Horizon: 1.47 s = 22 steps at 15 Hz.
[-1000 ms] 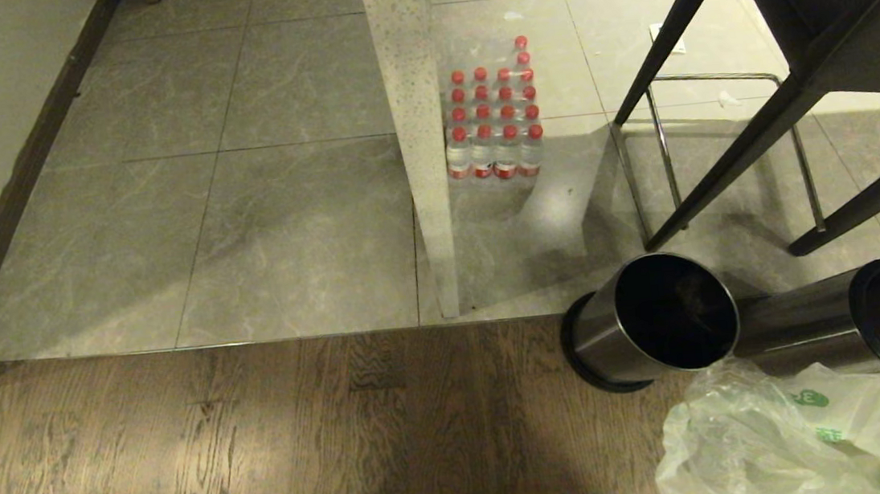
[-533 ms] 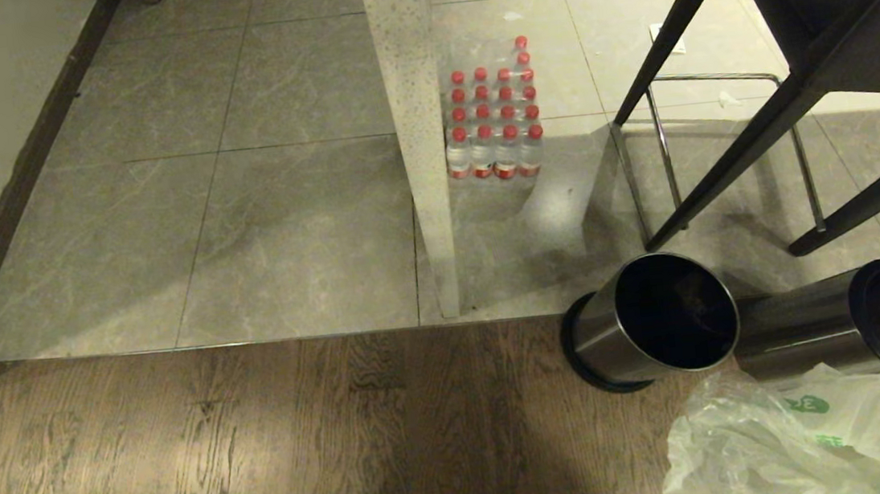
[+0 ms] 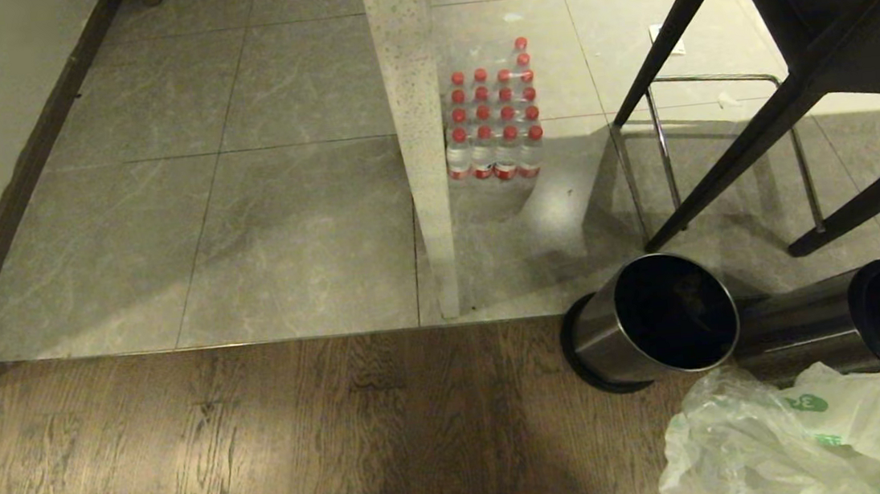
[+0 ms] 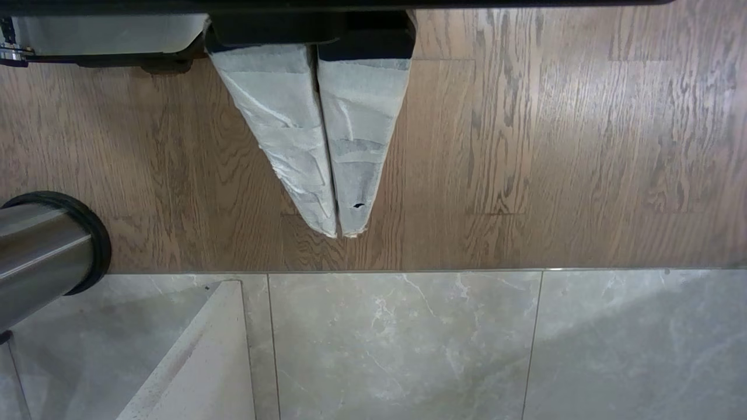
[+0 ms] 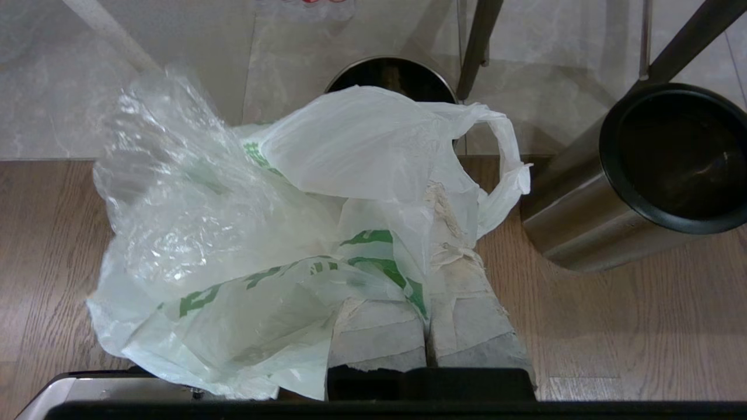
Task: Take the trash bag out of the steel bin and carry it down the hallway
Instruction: Put the trash bag at the door
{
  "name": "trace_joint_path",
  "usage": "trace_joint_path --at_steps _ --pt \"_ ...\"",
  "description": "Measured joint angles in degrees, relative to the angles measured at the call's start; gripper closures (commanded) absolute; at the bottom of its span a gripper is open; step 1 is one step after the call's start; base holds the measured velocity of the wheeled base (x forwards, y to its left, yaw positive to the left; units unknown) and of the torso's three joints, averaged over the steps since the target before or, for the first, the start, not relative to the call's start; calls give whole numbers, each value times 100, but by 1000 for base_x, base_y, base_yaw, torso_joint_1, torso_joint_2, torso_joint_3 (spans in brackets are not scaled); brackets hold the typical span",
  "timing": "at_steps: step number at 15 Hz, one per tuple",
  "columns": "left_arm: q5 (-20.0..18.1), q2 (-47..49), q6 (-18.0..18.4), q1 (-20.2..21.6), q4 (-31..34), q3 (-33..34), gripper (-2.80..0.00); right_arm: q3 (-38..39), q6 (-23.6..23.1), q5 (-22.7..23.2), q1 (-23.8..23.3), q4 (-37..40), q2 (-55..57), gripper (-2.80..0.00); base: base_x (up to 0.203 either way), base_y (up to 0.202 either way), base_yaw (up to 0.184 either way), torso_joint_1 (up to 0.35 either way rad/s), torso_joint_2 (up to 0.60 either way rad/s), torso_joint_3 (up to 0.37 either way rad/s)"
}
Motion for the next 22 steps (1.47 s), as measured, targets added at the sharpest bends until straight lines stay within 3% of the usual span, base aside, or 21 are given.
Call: trace_joint_path --at_steps 22 --pt "1 0 -13 0 0 0 0 0 0 0 0 0 2 0 0 0 0 3 1 196"
